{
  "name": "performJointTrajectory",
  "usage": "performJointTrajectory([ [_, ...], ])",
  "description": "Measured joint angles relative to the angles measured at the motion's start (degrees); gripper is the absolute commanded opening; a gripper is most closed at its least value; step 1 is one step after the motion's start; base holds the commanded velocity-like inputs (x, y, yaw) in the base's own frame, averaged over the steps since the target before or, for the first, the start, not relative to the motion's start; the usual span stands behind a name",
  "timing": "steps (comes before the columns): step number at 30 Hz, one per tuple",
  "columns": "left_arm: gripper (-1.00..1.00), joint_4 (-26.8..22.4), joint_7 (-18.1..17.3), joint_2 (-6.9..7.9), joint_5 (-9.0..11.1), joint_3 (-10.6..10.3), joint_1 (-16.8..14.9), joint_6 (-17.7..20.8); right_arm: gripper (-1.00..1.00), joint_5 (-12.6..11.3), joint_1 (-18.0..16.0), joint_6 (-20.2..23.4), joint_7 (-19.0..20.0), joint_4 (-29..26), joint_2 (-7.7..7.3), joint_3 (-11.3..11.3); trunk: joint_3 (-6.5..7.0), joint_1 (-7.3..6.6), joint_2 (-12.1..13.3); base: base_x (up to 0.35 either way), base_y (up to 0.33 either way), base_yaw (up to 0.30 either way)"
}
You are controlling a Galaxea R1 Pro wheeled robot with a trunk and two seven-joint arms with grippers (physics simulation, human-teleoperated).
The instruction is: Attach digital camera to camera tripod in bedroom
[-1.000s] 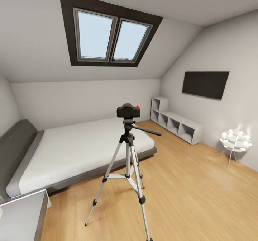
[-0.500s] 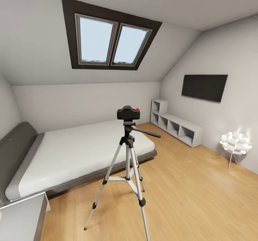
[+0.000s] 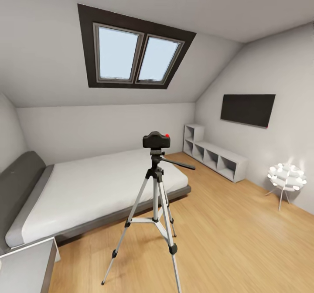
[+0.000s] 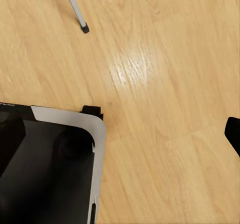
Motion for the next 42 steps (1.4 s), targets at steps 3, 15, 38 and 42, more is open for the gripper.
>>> performJointTrajectory([
  [3,1.00,0.00,0.00,0.00,0.00,0.00,0.00,0.00,1.00,0.00,0.00,0.03,-0.01,0.00,-0.10,-0.02,0.28,0.00,0.00,0.000,0.000,0.000],
  [15,1.00,0.00,0.00,0.00,0.00,0.00,0.01,0.00,1.00,0.00,0.00,-0.01,-0.08,0.00,-0.19,-0.04,1.39,0.00,0.00,0.000,0.000,0.000],
  [38,1.00,0.00,0.00,0.00,0.00,0.01,0.03,0.00,1.00,0.03,0.00,0.04,-0.10,0.00,-0.05,0.01,3.51,0.00,0.00,0.000,0.000,0.000],
  [42,1.00,0.00,0.00,0.00,0.00,0.02,0.02,0.00,1.00,0.05,0.00,0.05,-0.30,0.00,-0.04,-0.01,3.85,0.00,0.00,0.000,0.000,0.000],
])
